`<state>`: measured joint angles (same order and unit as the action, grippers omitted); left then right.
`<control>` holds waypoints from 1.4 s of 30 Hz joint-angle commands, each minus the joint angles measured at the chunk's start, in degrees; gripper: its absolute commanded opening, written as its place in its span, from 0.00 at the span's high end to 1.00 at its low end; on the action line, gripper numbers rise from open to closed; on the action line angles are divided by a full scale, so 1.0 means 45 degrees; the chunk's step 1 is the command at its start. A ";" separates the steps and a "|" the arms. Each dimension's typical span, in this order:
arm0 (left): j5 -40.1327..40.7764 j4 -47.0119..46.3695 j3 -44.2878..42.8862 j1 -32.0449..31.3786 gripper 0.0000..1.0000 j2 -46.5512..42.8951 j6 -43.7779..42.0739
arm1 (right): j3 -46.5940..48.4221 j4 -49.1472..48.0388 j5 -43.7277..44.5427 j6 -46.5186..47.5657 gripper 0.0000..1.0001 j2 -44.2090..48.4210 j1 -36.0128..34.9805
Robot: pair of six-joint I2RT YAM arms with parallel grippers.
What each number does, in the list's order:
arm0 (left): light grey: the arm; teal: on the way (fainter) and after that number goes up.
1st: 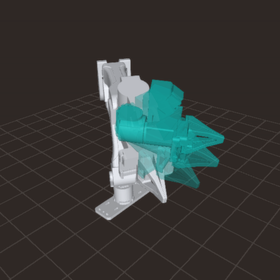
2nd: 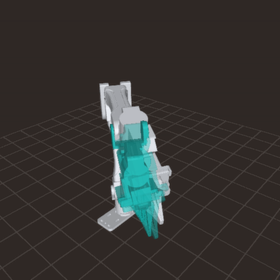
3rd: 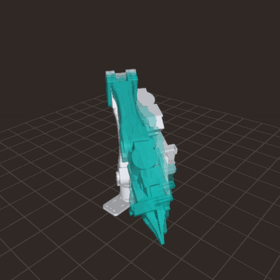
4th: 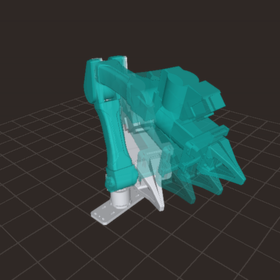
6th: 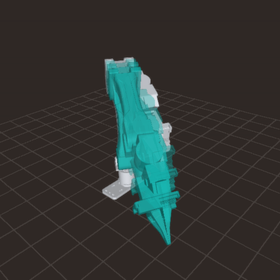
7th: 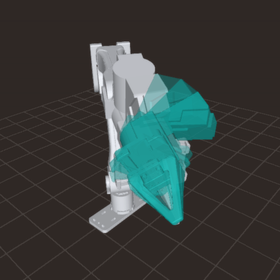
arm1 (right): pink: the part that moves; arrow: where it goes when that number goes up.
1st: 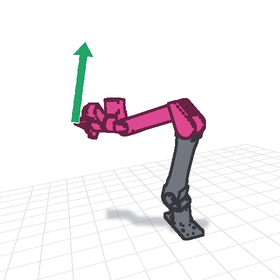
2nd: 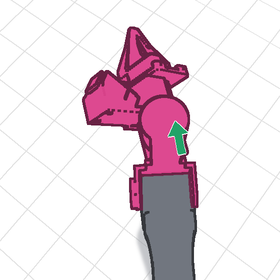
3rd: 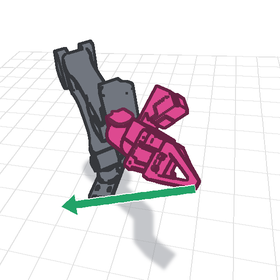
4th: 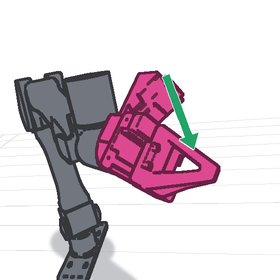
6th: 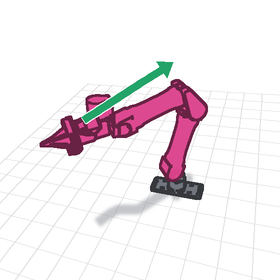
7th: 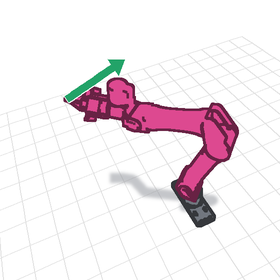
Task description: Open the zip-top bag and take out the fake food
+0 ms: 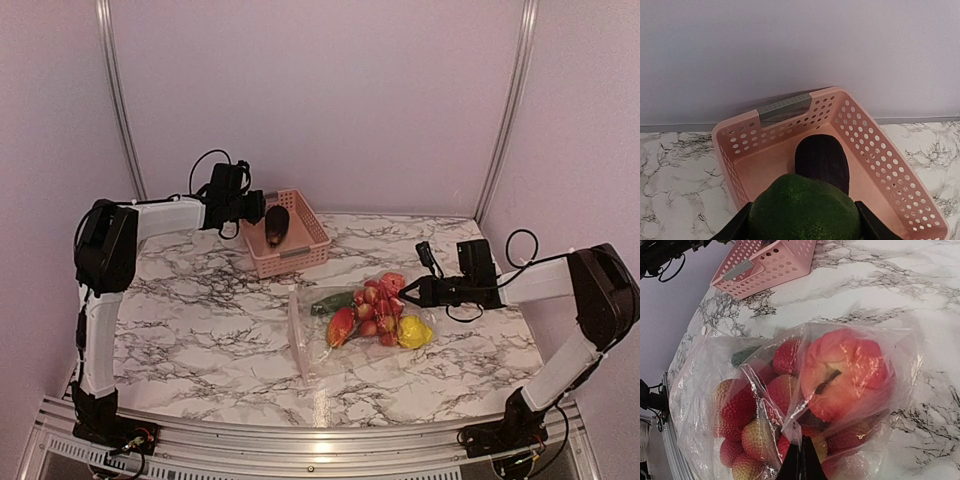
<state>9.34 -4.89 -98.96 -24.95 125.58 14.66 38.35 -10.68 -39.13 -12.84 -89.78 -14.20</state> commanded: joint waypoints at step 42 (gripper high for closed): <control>-0.2184 -0.5131 1.4217 -0.2728 0.50 -0.9820 0.1627 | -0.0347 -0.0171 0.0063 -0.0078 1.00 -0.0178 -0.0771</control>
<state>0.93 -21.74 -41.06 -34.02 84.16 20.84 36.14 -12.16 -39.53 -13.47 -90.30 -16.93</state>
